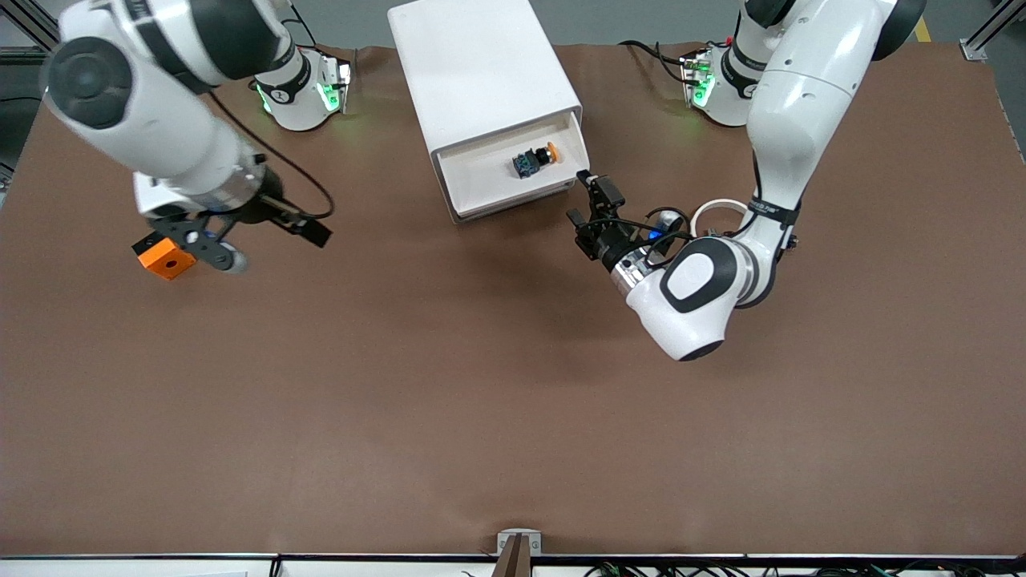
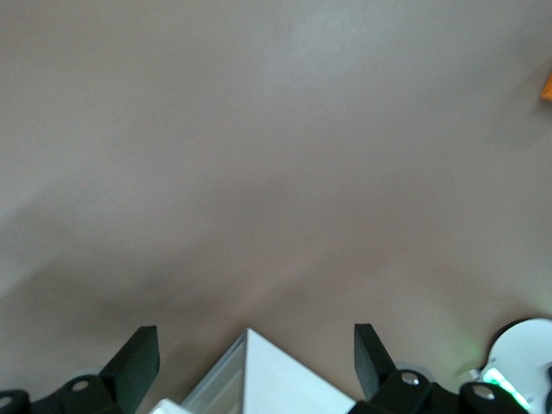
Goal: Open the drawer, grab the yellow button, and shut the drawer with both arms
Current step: 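Reach the right gripper into the open drawer toward the button, then close the right gripper on the blue-based push button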
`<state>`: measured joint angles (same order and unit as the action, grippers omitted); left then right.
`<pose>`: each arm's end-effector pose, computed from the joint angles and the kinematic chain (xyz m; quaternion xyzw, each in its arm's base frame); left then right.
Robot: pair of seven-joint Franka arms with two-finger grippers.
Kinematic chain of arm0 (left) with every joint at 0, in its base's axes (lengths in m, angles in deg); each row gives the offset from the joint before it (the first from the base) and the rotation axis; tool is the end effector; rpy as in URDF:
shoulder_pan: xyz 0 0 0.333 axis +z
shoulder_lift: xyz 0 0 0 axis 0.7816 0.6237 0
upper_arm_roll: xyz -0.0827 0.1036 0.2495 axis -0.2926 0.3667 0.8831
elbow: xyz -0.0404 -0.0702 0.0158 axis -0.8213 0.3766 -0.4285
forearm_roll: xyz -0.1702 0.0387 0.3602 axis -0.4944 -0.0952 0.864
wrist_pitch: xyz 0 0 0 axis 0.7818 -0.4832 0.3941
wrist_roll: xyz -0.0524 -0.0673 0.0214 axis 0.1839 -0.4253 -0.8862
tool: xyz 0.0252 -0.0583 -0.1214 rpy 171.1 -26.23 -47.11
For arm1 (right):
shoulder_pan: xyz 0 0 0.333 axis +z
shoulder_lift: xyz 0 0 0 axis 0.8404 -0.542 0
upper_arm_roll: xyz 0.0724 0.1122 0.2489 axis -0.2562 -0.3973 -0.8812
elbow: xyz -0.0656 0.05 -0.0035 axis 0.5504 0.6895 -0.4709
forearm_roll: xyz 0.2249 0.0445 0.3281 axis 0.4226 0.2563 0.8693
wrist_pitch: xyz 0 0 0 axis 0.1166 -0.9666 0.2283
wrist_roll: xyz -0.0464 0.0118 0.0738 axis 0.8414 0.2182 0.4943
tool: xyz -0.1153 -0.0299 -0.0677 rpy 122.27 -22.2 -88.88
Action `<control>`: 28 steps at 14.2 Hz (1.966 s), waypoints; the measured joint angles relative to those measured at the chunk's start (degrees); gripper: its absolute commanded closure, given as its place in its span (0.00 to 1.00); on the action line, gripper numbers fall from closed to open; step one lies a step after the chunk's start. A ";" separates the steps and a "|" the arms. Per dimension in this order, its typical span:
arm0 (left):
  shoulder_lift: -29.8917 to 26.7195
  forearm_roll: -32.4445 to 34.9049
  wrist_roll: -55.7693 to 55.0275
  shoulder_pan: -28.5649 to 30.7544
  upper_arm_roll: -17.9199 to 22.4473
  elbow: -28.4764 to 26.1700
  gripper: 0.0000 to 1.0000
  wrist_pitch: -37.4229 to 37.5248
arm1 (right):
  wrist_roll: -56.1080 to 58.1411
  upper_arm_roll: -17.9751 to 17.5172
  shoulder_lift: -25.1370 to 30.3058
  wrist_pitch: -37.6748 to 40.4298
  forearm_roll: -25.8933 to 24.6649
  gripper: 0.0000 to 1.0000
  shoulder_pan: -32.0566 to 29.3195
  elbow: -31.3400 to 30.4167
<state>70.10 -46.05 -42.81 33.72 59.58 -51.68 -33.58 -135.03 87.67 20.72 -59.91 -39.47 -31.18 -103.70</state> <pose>0.5030 -0.3520 0.2560 -0.4997 -0.6009 0.5814 0.2264 0.5382 0.2457 0.4800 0.9570 -0.2821 -0.0677 0.0000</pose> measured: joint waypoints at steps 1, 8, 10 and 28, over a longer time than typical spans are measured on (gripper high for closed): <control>-0.07 0.66 2.99 0.17 0.28 1.11 0.00 -0.02 | -3.10 -0.02 -0.49 -0.41 0.01 0.00 1.86 0.01; -0.10 14.29 40.08 2.30 1.04 4.27 0.00 -1.87 | -23.38 -0.05 -4.93 -5.39 0.04 0.00 13.34 0.00; -0.11 18.98 50.47 2.76 1.04 4.64 0.00 -5.72 | -28.67 -0.04 -6.82 -6.63 0.04 0.00 16.04 0.06; -0.39 34.27 89.31 4.25 1.64 5.76 0.00 -40.78 | -44.34 -0.02 -15.45 -11.48 4.90 0.00 26.86 2.63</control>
<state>69.71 -11.79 46.50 37.97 61.22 -45.92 -74.36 -179.37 87.66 5.27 -71.39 -34.57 -4.32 -101.07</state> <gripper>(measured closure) 0.000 0.000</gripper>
